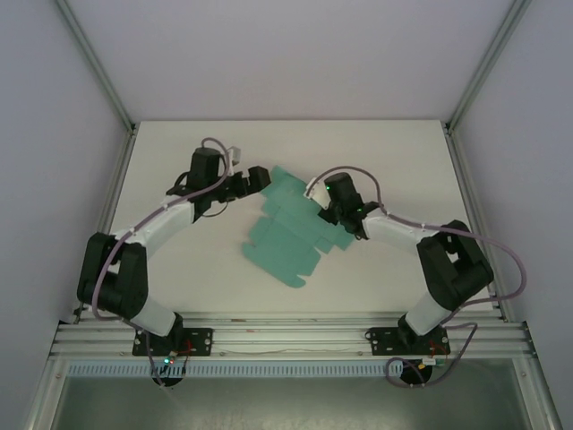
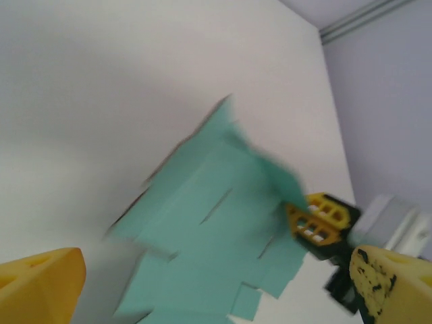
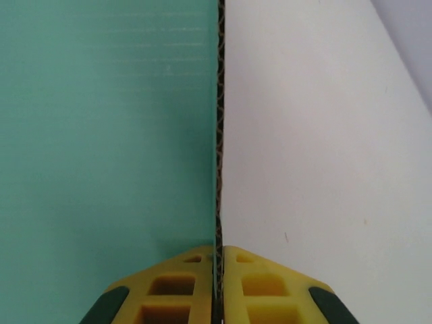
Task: Assemble paper box
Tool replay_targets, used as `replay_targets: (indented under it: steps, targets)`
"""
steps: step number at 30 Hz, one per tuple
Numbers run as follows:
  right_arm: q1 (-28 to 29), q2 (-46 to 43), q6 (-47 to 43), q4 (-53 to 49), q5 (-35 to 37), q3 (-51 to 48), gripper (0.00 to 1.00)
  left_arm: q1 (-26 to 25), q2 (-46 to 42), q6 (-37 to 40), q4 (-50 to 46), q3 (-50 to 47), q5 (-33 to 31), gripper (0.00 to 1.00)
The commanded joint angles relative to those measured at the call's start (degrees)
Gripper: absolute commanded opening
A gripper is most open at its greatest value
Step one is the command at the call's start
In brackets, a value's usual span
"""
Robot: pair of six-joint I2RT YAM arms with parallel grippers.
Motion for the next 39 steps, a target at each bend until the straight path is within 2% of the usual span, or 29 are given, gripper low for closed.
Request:
replay_targets:
  steps: [1, 3, 5, 9, 14, 17, 21, 28, 32, 36, 39]
  targets:
    - [1.19, 1.72, -8.63, 5.32, 6.52, -0.06, 0.10, -1.98, 1.84, 2.64, -1.71, 6.85, 2.64, 1.00]
    - [2.00, 1.97, -10.26, 8.87, 7.32, -1.04, 0.10, -2.63, 4.03, 3.28, -4.02, 10.02, 1.44, 0.99]
    - [2.38, 1.69, -10.93, 11.30, 6.04, -2.00, 0.10, -3.00, 6.57, 3.58, -6.34, 13.16, 1.46, 0.95]
    - [2.74, 1.96, -11.35, 10.60, 4.81, -1.17, 0.11, -4.38, 10.65, 4.61, -7.84, 17.35, 3.19, 0.90]
    - [2.88, 1.84, -12.21, 11.85, 3.66, -1.18, 0.11, -5.58, 15.25, 5.71, -12.82, 22.15, 1.59, 0.81]
    - [2.88, 1.69, -12.52, 11.82, 2.63, -1.04, 0.11, -5.77, 17.16, 5.06, -13.02, 22.66, 2.11, 0.75]
    - [2.88, 1.75, -12.72, 11.69, 2.39, -0.56, 0.11, -6.15, 18.74, 4.07, -11.25, 22.78, 5.11, 0.59]
    - [2.82, 2.37, -12.59, 13.38, 2.70, -0.27, 0.11, -6.89, 19.55, 1.17, -6.80, 20.82, 10.37, 0.53]
    - [2.95, 2.29, -12.65, 14.62, 2.19, -0.52, 0.10, -7.46, 19.39, -0.66, -6.85, 20.30, 8.31, 0.52]
    - [3.33, 2.28, -12.80, 15.85, 2.30, -0.57, 0.10, -7.77, 20.26, -2.05, -7.00, 21.11, 7.37, 0.47]
    - [3.51, 2.10, -12.87, 17.02, 2.05, -0.75, 0.10, -7.94, 22.06, -3.83, -7.15, 21.77, 6.64, 0.39]
